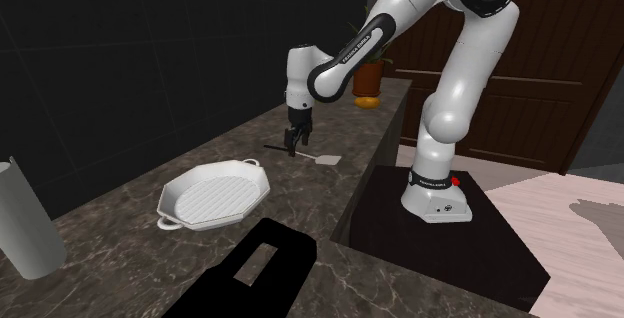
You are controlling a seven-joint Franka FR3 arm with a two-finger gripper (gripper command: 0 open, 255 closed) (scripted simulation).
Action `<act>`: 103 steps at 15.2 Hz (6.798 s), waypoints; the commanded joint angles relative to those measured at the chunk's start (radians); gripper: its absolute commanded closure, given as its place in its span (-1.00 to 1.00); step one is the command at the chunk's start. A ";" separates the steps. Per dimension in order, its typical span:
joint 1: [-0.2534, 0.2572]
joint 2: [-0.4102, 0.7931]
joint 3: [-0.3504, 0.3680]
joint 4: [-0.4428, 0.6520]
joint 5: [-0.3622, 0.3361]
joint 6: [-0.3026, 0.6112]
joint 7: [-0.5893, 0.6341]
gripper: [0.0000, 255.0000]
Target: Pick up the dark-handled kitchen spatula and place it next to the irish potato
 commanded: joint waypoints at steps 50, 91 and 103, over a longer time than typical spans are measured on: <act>-0.133 -0.406 -0.296 0.030 -0.089 -0.436 -0.361 1.00; -0.310 -0.130 -0.877 0.091 -0.255 -0.183 -0.995 1.00; -0.291 -0.061 -0.912 0.046 -0.227 -0.075 -1.023 1.00</act>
